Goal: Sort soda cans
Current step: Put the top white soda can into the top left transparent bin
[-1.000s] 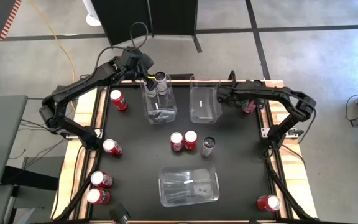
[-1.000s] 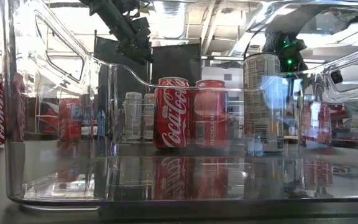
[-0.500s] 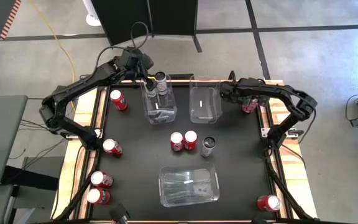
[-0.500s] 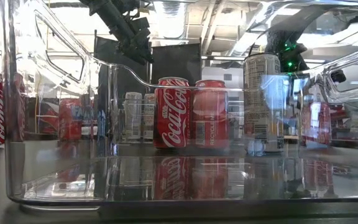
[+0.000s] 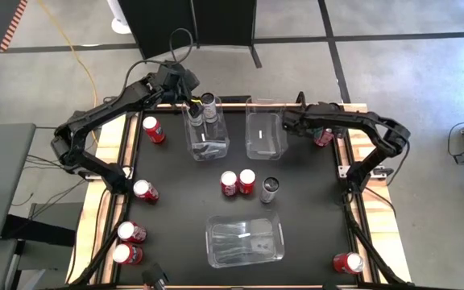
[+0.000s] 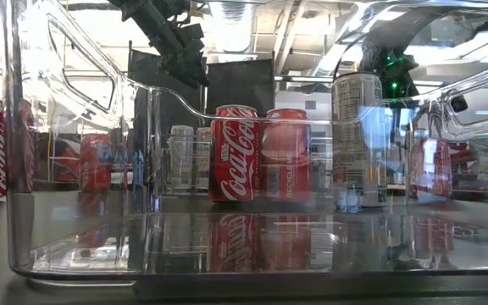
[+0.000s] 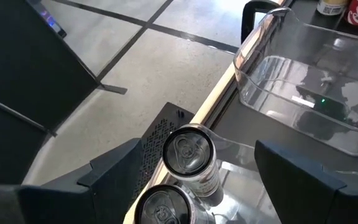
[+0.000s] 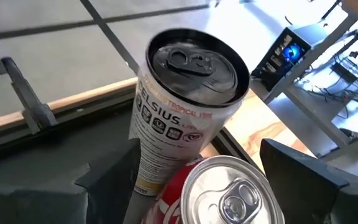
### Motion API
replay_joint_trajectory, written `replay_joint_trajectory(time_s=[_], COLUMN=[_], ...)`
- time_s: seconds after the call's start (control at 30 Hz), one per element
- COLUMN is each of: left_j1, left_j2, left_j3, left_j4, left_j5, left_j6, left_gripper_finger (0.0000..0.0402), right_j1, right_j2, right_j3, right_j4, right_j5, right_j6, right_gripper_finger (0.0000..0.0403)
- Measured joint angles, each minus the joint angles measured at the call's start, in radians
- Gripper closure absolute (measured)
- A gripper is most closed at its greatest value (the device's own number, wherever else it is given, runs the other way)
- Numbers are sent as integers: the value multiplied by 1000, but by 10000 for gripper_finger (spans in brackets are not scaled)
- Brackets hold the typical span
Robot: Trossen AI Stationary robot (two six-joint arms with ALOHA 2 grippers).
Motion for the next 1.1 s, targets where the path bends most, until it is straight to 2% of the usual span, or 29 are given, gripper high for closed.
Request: replay_joint_trajectory(time_s=[0.47,0.73,0.93,1.1], left_j1=[0,0,0,0], left_j2=[0,0,0,0], left_j3=[0,0,0,0], left_j4=[1,-4,-23,-24], left_j5=[-8,-8,-8,-14], left_j6=[36,46,54,61], left_gripper_finger=[93,93,93,93], right_j1=[-32,-47,-46,-1], right_j2=[0,0,0,0], right_j3=[0,0,0,0], right_j4=[0,7,48,64], right_j5=[5,7,26,31], right_j6=[-106,-106,-123,-132], right_gripper_finger=[53,55,57,58])
